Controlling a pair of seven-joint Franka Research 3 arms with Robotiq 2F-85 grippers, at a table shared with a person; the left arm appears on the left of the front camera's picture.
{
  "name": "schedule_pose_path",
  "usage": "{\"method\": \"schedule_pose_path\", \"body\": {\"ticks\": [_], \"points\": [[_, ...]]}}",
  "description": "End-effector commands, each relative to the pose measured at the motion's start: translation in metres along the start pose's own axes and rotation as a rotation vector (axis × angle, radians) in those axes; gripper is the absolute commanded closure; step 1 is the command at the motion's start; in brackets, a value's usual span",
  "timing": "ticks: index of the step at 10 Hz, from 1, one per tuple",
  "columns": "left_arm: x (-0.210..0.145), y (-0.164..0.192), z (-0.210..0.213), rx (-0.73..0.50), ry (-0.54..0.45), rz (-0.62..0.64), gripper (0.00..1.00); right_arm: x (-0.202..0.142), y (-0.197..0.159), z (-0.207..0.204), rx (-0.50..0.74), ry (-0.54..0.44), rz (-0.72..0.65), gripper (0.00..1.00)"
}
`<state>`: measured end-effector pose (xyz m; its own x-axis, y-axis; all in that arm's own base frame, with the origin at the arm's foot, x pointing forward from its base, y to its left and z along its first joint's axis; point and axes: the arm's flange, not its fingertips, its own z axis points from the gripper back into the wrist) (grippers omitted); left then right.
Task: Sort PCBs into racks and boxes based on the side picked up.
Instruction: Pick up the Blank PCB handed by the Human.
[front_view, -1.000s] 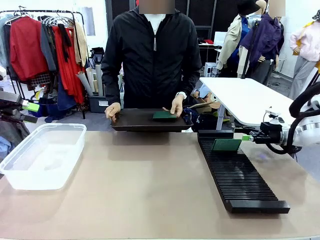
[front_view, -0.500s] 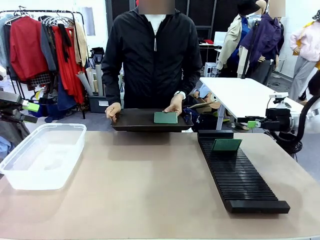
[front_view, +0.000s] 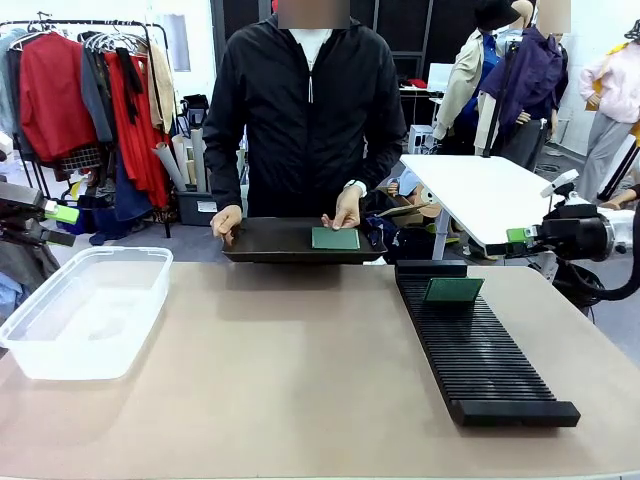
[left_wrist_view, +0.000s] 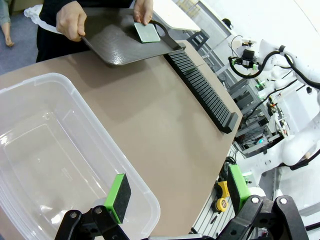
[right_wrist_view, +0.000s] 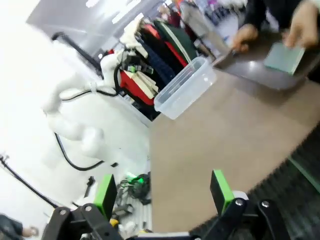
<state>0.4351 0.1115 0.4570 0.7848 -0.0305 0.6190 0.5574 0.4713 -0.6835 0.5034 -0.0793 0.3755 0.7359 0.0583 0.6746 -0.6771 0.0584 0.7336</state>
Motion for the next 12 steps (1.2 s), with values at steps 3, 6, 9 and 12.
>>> {"method": "schedule_pose_path", "body": {"ticks": [3, 6, 9, 12], "points": [[0.000, -0.002, 0.001, -0.003, -0.004, -0.002, 0.00, -0.011, 0.037, -0.020, -0.020, 0.043, -0.232, 0.00], [0.000, -0.002, 0.001, -0.003, -0.004, -0.002, 0.00, -0.011, 0.056, -0.022, -0.055, -0.010, -0.284, 0.00], [0.000, -0.002, 0.001, -0.003, -0.004, -0.002, 0.00, -0.012, 0.038, -0.019, -0.017, 0.028, -0.207, 0.00], [0.000, -0.002, 0.001, -0.003, -0.004, -0.002, 0.00, -0.012, 0.038, -0.019, -0.017, 0.028, -0.207, 0.00]]}}
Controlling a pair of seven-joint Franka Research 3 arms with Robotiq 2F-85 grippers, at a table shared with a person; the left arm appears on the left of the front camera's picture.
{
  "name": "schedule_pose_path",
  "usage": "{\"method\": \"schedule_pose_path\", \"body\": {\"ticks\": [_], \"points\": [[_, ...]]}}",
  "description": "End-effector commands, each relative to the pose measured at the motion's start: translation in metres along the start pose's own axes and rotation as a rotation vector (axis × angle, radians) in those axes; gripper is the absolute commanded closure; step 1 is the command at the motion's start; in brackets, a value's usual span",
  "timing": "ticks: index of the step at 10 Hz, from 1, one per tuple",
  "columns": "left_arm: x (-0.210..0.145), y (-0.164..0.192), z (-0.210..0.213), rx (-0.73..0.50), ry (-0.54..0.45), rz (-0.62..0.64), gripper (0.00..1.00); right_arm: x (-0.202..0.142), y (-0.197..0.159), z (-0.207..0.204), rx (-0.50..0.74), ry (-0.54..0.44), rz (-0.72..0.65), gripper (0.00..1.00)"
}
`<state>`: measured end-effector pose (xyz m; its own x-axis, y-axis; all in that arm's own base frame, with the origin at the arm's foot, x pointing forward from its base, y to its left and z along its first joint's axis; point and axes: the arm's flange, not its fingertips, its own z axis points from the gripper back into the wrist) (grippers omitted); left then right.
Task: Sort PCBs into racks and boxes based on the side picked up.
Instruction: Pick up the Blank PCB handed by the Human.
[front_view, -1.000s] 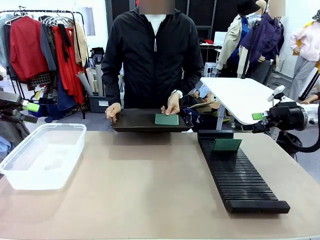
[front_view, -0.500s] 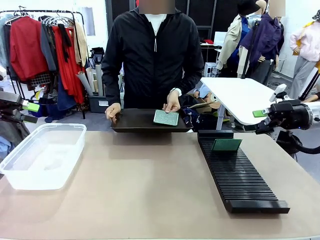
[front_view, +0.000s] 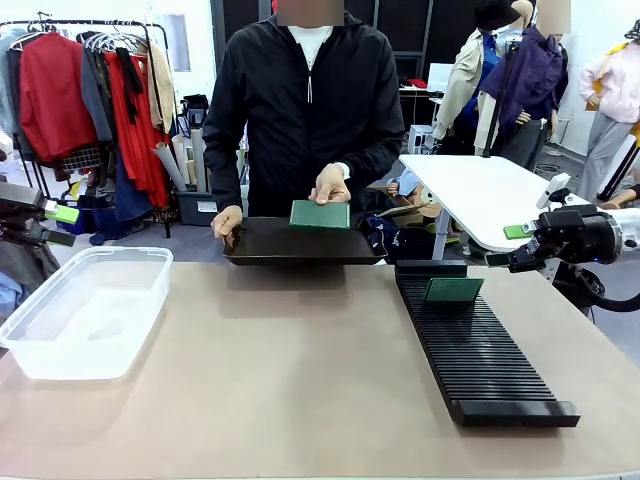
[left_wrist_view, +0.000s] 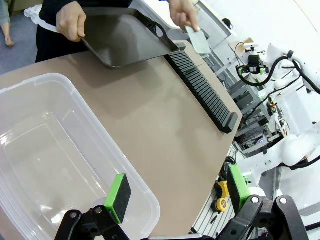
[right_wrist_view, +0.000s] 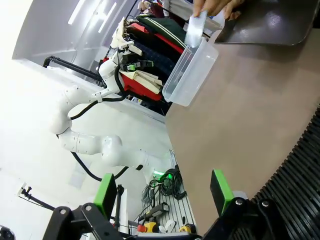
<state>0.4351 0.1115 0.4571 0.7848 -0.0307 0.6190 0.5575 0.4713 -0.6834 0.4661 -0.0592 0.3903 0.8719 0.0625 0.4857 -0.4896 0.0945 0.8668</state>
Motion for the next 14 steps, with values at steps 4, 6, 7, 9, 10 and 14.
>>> {"method": "schedule_pose_path", "body": {"ticks": [4, 6, 7, 9, 10, 14], "points": [[0.000, -0.002, 0.001, -0.003, -0.004, -0.002, 0.00, 0.004, 0.001, 0.000, 0.004, 0.006, 0.025, 0.00], [0.000, -0.002, 0.001, -0.003, -0.004, -0.002, 0.00, 0.004, 0.001, 0.000, 0.004, 0.006, 0.025, 0.00], [0.000, -0.002, 0.001, -0.003, -0.004, -0.002, 0.00, 0.004, 0.001, 0.000, 0.004, 0.006, 0.025, 0.00], [0.000, -0.002, 0.001, -0.003, -0.004, -0.002, 0.00, 0.000, 0.000, 0.000, 0.000, 0.000, 0.001, 0.00], [0.000, -0.002, 0.001, -0.003, -0.004, -0.002, 0.00, 0.008, -0.001, -0.005, 0.014, -0.016, -0.011, 0.00], [0.000, -0.002, 0.001, -0.003, -0.004, -0.002, 0.00, 0.034, -0.004, -0.039, 0.010, -0.026, -0.034, 0.00]]}}
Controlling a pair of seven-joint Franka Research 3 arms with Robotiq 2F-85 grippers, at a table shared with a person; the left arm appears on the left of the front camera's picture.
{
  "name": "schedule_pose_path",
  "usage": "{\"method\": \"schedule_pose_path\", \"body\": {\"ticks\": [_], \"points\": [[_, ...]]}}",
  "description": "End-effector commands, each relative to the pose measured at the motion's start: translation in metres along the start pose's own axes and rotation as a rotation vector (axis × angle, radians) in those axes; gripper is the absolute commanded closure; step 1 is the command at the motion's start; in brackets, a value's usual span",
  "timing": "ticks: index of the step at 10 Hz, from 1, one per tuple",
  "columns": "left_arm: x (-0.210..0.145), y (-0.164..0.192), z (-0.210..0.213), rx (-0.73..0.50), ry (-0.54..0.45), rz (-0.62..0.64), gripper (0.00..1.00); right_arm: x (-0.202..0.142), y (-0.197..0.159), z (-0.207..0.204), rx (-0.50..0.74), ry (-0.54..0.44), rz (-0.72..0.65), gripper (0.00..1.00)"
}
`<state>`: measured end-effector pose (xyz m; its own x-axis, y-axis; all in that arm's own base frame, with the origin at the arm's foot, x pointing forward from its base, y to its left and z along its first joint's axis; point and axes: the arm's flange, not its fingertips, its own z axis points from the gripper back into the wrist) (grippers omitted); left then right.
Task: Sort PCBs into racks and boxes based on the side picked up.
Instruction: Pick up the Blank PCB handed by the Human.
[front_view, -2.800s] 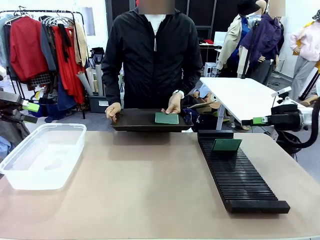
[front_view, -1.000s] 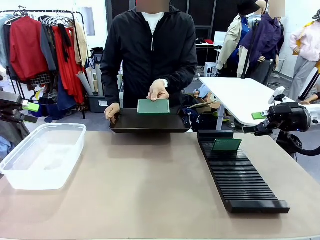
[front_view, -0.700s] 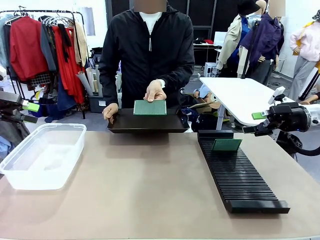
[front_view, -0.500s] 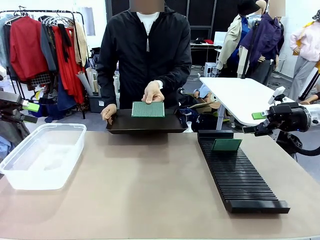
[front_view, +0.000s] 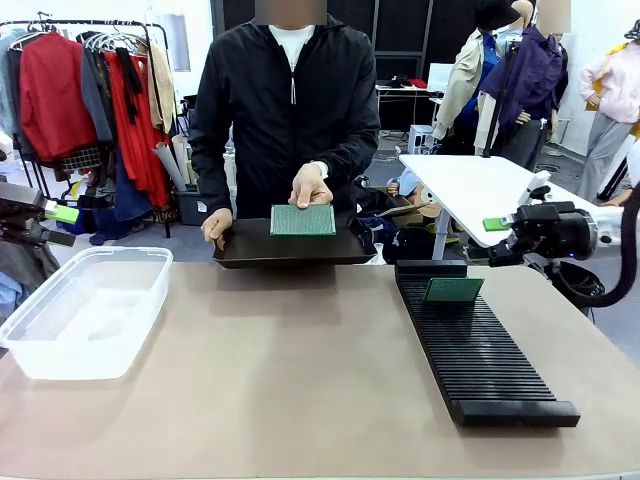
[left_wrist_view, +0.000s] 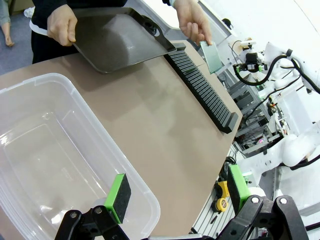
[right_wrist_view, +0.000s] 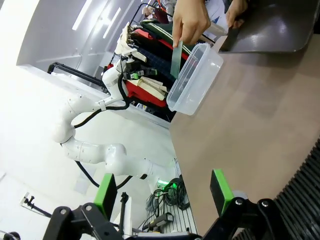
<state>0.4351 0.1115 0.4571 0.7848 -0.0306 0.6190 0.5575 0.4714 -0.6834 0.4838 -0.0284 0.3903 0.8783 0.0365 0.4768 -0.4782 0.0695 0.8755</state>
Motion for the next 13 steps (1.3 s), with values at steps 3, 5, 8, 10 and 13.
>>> {"method": "schedule_pose_path", "body": {"ticks": [3, 5, 8, 10, 13], "points": [[0.000, -0.002, 0.001, -0.003, -0.004, -0.002, 0.00, 0.045, 0.002, -0.040, -0.026, 0.020, -0.036, 0.00], [0.000, -0.002, 0.001, -0.003, -0.004, -0.002, 0.00, 0.063, 0.002, -0.060, -0.046, 0.045, -0.057, 0.00], [0.000, -0.002, 0.001, -0.003, -0.004, -0.002, 0.00, 0.079, 0.008, -0.084, -0.067, 0.046, -0.068, 0.00], [0.000, -0.002, 0.001, -0.003, -0.004, -0.002, 0.00, 0.087, 0.005, -0.102, -0.076, 0.033, -0.055, 0.00], [0.000, -0.002, 0.001, -0.003, -0.004, -0.002, 0.00, 0.100, -0.003, -0.122, -0.090, 0.038, -0.035, 0.00]]}}
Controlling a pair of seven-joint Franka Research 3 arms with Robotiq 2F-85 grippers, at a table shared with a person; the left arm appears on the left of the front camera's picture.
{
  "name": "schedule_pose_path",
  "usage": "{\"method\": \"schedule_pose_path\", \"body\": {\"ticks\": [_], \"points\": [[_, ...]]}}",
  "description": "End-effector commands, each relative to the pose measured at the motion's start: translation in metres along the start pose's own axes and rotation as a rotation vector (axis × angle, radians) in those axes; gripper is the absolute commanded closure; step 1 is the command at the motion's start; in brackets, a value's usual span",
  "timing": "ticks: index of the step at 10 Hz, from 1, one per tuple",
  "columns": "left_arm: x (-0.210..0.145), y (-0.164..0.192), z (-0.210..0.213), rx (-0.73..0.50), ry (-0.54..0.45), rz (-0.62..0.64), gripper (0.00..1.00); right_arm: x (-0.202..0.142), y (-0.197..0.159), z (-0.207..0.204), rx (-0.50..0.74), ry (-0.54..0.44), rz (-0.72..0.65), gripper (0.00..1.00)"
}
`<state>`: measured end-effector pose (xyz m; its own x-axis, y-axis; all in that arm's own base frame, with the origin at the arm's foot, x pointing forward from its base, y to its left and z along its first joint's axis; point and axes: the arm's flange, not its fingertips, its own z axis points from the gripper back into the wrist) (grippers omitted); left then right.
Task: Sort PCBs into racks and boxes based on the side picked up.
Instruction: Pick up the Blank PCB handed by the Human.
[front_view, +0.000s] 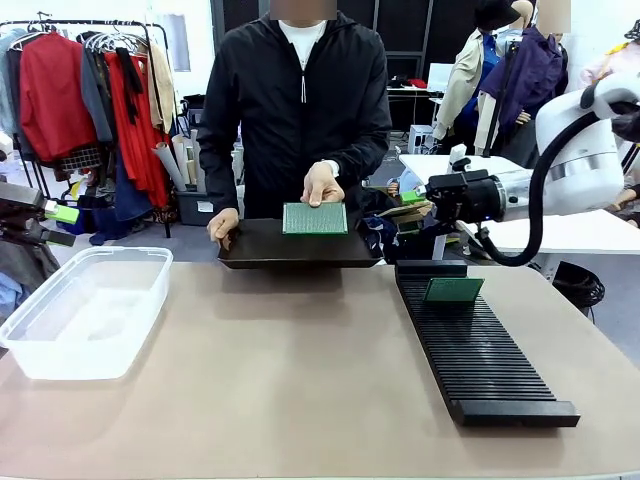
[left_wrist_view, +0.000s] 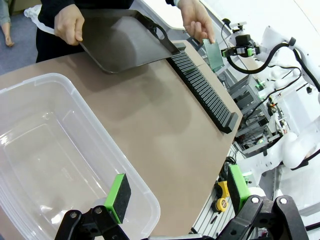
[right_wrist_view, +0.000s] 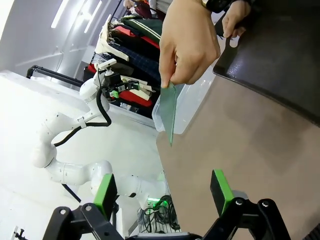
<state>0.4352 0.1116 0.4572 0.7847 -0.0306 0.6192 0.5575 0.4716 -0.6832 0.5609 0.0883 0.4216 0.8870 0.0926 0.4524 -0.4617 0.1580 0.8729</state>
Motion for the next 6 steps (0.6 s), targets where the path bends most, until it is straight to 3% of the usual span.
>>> {"method": "schedule_pose_path", "body": {"ticks": [1, 6], "points": [[0.000, -0.002, 0.001, -0.004, -0.004, -0.002, 0.00, 0.018, -0.005, -0.015, 0.012, -0.033, -0.019, 0.00], [0.000, -0.002, 0.001, -0.004, -0.004, -0.002, 0.00, 0.029, -0.008, -0.049, 0.044, -0.064, -0.021, 0.00]]}}
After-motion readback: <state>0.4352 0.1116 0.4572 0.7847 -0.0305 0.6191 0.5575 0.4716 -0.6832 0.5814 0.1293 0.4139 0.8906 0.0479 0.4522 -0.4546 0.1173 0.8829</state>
